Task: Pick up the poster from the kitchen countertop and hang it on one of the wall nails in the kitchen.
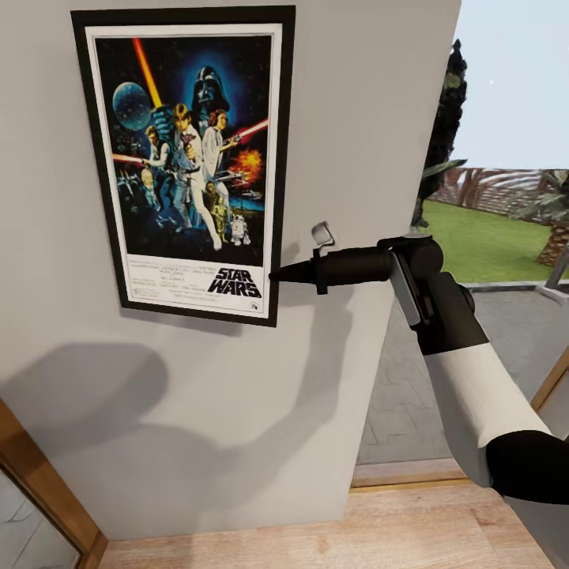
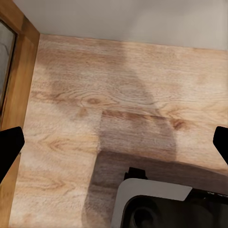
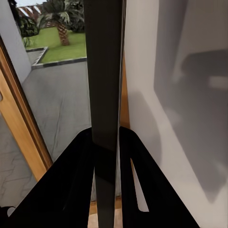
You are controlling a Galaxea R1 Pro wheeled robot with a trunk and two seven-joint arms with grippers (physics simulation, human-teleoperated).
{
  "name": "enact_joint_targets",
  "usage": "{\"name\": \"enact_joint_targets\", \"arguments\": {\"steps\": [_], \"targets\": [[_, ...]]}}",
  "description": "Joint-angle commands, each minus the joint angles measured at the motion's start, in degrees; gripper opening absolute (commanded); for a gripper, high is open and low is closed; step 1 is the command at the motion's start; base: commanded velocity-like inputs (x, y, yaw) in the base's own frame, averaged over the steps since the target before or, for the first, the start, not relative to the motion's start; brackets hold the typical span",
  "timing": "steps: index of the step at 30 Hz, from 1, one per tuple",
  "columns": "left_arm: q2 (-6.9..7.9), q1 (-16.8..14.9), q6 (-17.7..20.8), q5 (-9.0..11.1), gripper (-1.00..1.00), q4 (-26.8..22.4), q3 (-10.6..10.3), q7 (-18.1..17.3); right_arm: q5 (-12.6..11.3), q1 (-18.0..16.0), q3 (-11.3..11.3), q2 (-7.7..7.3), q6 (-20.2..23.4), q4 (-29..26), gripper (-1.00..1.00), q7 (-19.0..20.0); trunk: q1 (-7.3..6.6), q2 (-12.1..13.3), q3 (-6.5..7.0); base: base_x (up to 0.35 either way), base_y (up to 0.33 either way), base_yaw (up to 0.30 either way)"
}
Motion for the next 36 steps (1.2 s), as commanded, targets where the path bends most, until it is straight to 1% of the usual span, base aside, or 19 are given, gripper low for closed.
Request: {"name": "enact_joint_targets", "arguments": {"steps": [1,6,8,9,13,36], "targets": [[-0.05,-0.01,-0.09,-0.59,1.00,-0.09,0.27,-0.33,-0.41,-0.05,0.10,-0.05,0.60,0.00,-1.00,0.06,0.04,-0.12,-0.12,0.000,0.000,0.000],[-0.05,-0.01,-0.09,-0.59,1.00,-0.14,0.27,-0.33,-0.41,0.07,0.44,-0.02,0.43,-0.17,-1.00,0.12,0.04,-0.12,-0.12,0.000,0.000,0.000],[-0.05,-0.01,-0.09,-0.61,1.00,-0.14,0.27,-0.33,-0.41,0.88,0.50,-0.04,0.36,-0.56,-1.00,0.14,0.04,-0.12,-0.12,0.000,0.000,0.000],[-0.05,-0.01,-0.09,-0.60,1.00,-0.14,0.27,-0.33,-0.41,2.13,0.65,-0.05,0.33,-1.52,-1.00,0.08,0.04,-0.12,-0.12,0.000,0.000,0.000],[-0.05,-0.01,-0.09,-0.59,1.00,-0.14,0.27,-0.33,-0.41,2.90,0.73,-0.05,0.31,-1.85,-1.00,0.06,0.04,-0.12,-0.12,0.000,0.000,0.000],[-0.03,-0.01,-0.09,-0.57,1.00,-0.14,0.27,-0.33,-0.41,3.31,0.72,-0.05,0.31,-1.95,-1.00,0.06,0.04,-0.12,-0.12,0.000,0.035,0.000]]}}
